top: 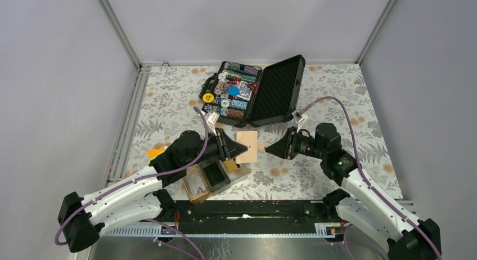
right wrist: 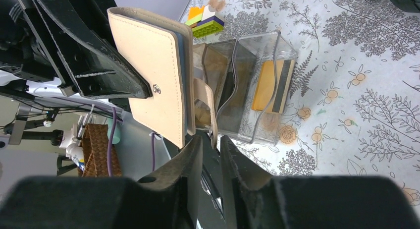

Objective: Put the credit cards into the card holder
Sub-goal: Close the card holder at the center of the board.

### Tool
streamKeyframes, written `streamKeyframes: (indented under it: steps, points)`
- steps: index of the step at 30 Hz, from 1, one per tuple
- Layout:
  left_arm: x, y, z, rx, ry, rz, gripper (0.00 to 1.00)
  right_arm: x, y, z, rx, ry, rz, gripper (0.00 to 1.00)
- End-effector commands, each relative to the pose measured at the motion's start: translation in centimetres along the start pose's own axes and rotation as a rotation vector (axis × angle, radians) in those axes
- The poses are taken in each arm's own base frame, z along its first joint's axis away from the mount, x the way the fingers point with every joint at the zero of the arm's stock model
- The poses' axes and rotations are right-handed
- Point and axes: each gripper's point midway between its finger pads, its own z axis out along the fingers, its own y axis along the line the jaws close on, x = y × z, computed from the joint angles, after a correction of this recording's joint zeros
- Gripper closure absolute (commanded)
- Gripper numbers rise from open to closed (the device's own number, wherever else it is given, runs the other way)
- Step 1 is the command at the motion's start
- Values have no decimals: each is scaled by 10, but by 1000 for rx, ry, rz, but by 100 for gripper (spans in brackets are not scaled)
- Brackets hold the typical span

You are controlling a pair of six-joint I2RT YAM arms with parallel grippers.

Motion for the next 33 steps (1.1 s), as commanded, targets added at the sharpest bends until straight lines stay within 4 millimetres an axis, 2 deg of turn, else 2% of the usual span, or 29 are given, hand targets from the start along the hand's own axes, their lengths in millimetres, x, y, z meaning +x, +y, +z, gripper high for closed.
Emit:
streamKeyframes:
  steps: [1, 5, 8, 14, 27, 33]
  points:
    - [-16, -21, -1, 88, -51, 7, 100, -9, 11, 4, -62, -30, -35, 76]
    - [-15, -21, -1, 90, -46, 6, 100, -9, 8, 6, -61, -37, -37, 84]
    - [-15, -20, -1, 86, -47, 4, 100, -8, 7, 6, -60, -39, -41, 100]
    - [-16, -2, 5, -13, -47, 25, 100, -12, 17, 6, -91, -27, -56, 100]
    - [-12, 0, 14, -29, -18, 26, 100, -7, 33, 34, -114, 15, -86, 100]
    - [-10, -1, 14, -23, -7, 27, 100, -3, 26, 48, -79, 47, -67, 100]
